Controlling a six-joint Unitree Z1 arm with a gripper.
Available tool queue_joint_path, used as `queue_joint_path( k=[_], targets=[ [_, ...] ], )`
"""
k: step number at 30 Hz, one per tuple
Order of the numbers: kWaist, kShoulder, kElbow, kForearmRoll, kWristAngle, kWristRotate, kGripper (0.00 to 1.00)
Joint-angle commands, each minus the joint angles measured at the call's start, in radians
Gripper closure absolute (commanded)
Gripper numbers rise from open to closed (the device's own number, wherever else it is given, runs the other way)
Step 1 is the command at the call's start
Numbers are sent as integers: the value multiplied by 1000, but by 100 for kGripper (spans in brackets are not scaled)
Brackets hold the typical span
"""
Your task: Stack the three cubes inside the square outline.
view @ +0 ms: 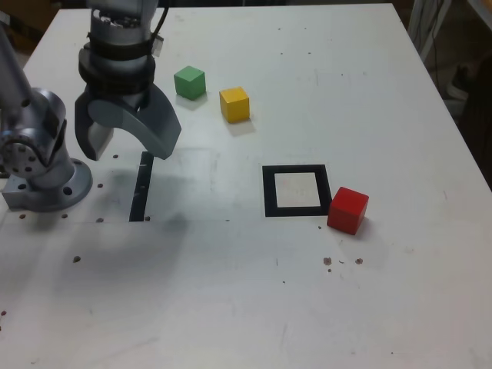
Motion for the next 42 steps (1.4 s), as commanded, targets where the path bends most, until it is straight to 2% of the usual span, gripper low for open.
queue_joint_path(
  k=[1, 12, 15, 18, 24, 30, 35, 42],
  targets=[
    [-2, 6, 6, -12, -4, 4, 1],
    [-2, 0, -4, -3, -6, 8, 1],
    [-10, 14, -75, 21, -7, 7, 1],
    [-35, 49, -213, 83, -1, 5, 2],
    [-119, 177, -555, 211, 27, -1, 3],
    [-230, 358, -817, 298, 53, -3, 3],
    [-288, 499, -1009, 333, 78, 35, 3],
    [-296, 607, -1190, 347, 85, 121, 3]
  ],
)
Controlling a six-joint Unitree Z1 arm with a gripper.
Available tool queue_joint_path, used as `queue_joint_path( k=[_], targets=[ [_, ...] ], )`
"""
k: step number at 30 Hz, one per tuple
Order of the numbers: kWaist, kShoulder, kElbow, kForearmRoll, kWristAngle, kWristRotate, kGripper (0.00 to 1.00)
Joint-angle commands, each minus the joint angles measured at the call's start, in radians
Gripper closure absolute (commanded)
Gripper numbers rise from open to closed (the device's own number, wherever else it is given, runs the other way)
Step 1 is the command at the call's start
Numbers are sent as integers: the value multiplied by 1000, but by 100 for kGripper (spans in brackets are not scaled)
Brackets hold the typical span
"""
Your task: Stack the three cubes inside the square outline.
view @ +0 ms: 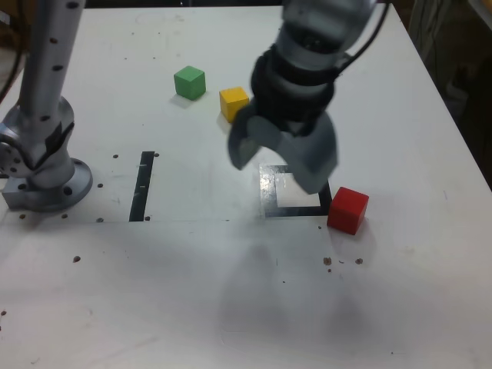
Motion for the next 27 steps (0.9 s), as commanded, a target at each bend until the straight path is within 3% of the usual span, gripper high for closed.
queue_joint_path(
  k=[1, 9, 27],
  targets=[
    [-1, 32, -296, 8, 0, 22, 3],
    [0, 132, -404, 15, -12, 64, 3],
    [27, 214, -308, 4, -72, 63, 6]
  ],
)
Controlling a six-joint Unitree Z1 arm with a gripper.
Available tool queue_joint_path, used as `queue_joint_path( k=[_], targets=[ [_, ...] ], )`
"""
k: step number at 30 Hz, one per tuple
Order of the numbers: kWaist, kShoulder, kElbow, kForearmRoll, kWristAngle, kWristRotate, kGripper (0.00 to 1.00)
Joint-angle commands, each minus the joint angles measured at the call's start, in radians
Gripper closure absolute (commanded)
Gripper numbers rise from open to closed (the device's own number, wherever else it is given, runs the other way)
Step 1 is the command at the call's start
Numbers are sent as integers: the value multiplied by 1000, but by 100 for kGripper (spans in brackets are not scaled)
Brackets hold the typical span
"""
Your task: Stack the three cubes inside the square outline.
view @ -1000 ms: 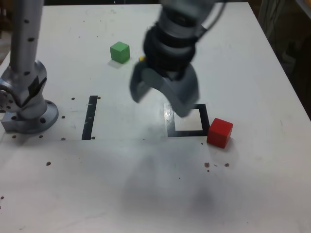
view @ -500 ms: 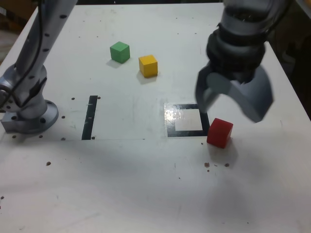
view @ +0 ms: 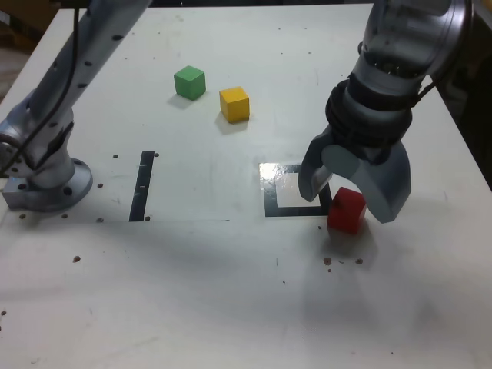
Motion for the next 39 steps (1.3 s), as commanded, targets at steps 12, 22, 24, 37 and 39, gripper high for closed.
queue_joint_path(
  k=[12, 22, 24, 37, 39],
  targets=[
    [11, 43, 41, -67, -9, 0, 12],
    [21, 43, 69, -95, -9, 0, 39],
    [21, 43, 70, -101, -16, -1, 47],
    [25, 53, 82, -129, -20, -29, 65],
    [26, 52, 85, -129, -16, -33, 67]
  ],
)
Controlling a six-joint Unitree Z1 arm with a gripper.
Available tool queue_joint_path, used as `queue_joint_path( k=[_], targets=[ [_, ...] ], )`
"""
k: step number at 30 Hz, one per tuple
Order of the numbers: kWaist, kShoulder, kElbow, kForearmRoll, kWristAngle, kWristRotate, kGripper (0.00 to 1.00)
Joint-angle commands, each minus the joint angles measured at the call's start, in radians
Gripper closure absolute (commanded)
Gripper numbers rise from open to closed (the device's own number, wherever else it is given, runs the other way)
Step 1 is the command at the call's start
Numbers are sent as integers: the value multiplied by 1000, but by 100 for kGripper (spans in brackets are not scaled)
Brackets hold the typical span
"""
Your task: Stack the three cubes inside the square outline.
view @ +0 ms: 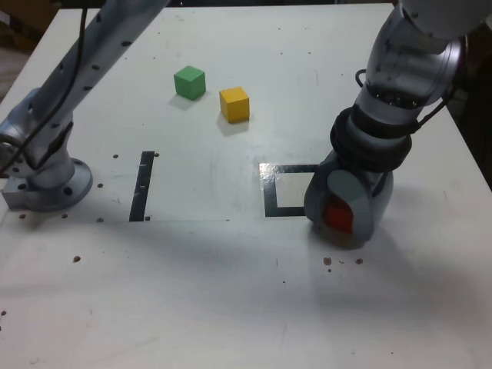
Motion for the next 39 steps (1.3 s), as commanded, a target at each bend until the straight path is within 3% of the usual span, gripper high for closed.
queue_joint_path(
  k=[1, 7, 12, 19, 26, 39],
  targets=[
    [3, 4, 3, 1, 8, -7, 68],
    [5, -10, 9, 6, 18, -15, 75],
    [6, -89, 48, 20, 20, -47, 76],
    [26, -207, 141, 33, 18, -220, 76],
    [38, -245, 253, -37, 6, -347, 76],
    [123, -247, 410, -158, -14, -336, 76]
  ],
)
